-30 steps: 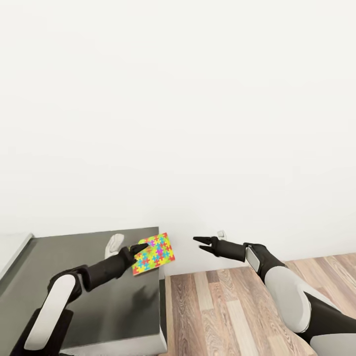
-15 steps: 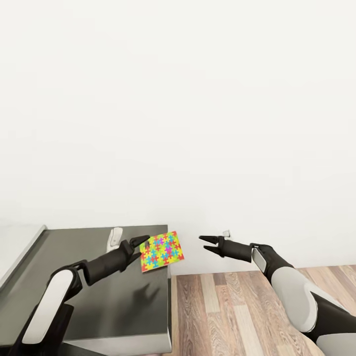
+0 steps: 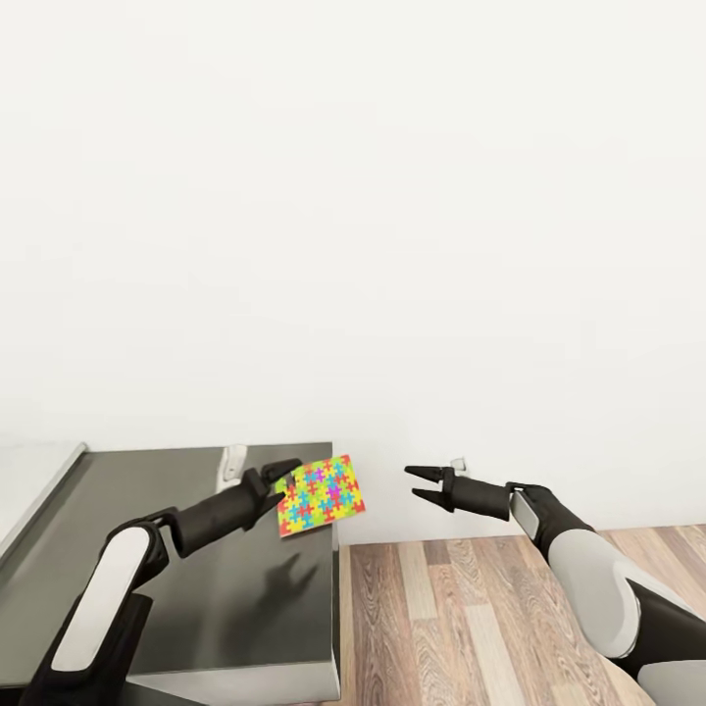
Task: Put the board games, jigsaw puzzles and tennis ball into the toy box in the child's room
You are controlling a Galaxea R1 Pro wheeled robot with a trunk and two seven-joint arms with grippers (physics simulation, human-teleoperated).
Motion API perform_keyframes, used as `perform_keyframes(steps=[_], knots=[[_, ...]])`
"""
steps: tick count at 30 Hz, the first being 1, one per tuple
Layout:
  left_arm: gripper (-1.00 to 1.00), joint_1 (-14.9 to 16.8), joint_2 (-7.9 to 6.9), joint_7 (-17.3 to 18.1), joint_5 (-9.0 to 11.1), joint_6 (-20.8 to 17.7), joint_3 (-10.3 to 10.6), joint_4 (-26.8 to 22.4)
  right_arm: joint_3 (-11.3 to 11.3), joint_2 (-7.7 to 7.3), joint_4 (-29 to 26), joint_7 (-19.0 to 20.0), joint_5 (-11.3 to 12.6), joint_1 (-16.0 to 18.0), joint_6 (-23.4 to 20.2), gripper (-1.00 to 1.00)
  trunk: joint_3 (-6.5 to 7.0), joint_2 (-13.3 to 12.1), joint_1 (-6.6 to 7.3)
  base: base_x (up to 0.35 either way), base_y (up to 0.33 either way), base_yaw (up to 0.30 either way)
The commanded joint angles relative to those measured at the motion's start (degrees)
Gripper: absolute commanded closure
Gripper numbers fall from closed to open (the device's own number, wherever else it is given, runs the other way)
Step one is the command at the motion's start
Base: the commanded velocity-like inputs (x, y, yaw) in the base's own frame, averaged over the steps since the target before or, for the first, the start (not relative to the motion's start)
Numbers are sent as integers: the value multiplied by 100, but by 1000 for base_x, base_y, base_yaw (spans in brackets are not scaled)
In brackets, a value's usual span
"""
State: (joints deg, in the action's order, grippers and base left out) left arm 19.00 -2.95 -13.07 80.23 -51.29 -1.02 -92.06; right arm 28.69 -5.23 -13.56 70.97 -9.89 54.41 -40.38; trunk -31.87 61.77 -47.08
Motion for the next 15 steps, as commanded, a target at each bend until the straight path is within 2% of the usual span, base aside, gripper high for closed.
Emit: perform_keyframes(steps=[1, 5, 10, 15], knots=[[-100, 8, 2, -52, 60, -17, 53, -5, 49, -5, -14, 29, -58, 3, -45, -100, -24, 45, -23, 0, 0, 0], [-100, 25, 4, -48, 61, -14, 165, -5, 49, -31, -27, 28, -57, 1, -39, -100, -96, 206, -111, 0, 0, 0], [-100, 33, 5, -47, 61, -13, 207, -5, 55, -43, -31, 21, -51, 0, -34, -100, -185, 406, -221, 0, 0, 16], [-100, 49, 45, -46, 62, -13, 230, -5, 54, -42, -32, 22, -49, 0, -36, -100, -267, 607, -330, 0, 0, 152]])
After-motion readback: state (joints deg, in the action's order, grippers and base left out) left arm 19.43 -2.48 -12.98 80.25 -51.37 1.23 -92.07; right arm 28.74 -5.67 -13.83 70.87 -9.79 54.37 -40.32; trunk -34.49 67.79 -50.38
